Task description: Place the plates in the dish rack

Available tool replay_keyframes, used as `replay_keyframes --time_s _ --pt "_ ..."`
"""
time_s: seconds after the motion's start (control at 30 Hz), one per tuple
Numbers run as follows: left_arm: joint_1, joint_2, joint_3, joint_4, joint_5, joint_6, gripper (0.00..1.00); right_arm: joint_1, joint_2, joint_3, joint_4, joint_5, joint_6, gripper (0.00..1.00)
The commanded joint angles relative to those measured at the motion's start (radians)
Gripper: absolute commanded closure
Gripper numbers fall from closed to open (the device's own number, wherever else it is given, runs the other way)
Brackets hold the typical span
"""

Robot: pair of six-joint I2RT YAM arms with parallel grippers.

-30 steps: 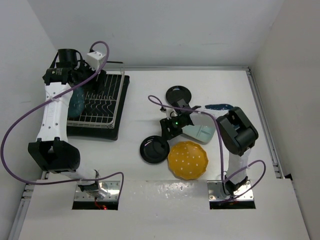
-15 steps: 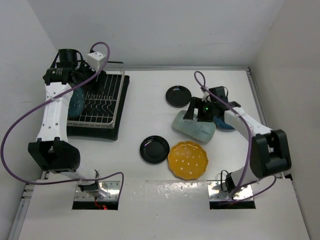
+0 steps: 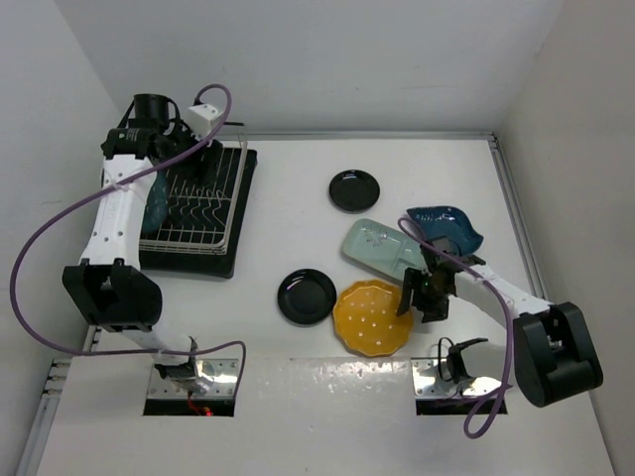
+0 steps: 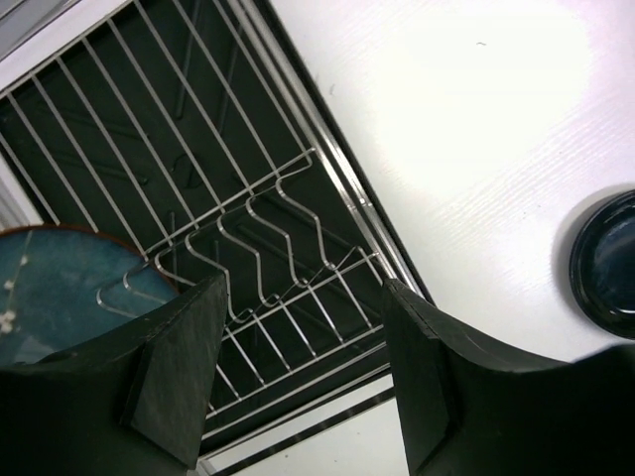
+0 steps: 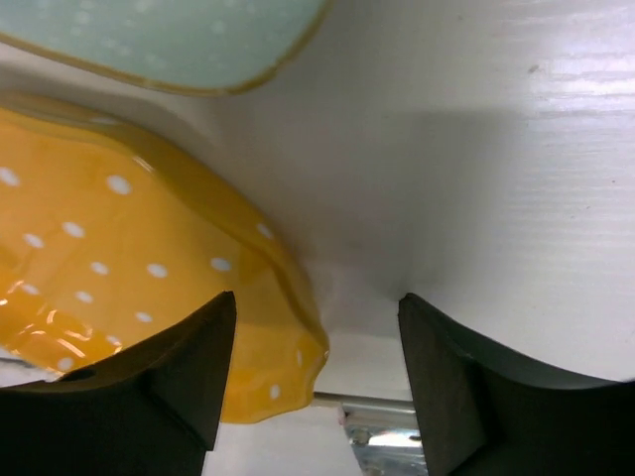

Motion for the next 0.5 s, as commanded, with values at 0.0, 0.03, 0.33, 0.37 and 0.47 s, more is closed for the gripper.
replay_keyframes --time_s 0.0,0.03,0.33,0.37,0.47 --pt "-0.026 -0.004 0.039 0.007 0.022 -0.001 0.32 0.012 0.002 -0.034 0.119 0.022 0.035 0.40" --pt "-0.037 -0.004 0.039 0.007 0.022 -0.001 0.32 0.010 0.007 -0.052 0.160 0.018 0.031 0.49" --pt "-0.055 -0.032 -0.004 0.007 0.032 0.009 0.32 0.015 -0.037 -0.118 0.254 -0.024 -0.035 1.00" --pt "-0.067 -0.032 -0.004 0.007 0.049 0.009 0.32 0.016 -0.083 -0.115 0.244 -0.041 -0.090 1.00" --pt "-0.080 -0.032 -0.013 -0.002 0.089 0.018 0.31 0.026 -0.198 -0.057 0.233 -0.096 -0.179 1.00"
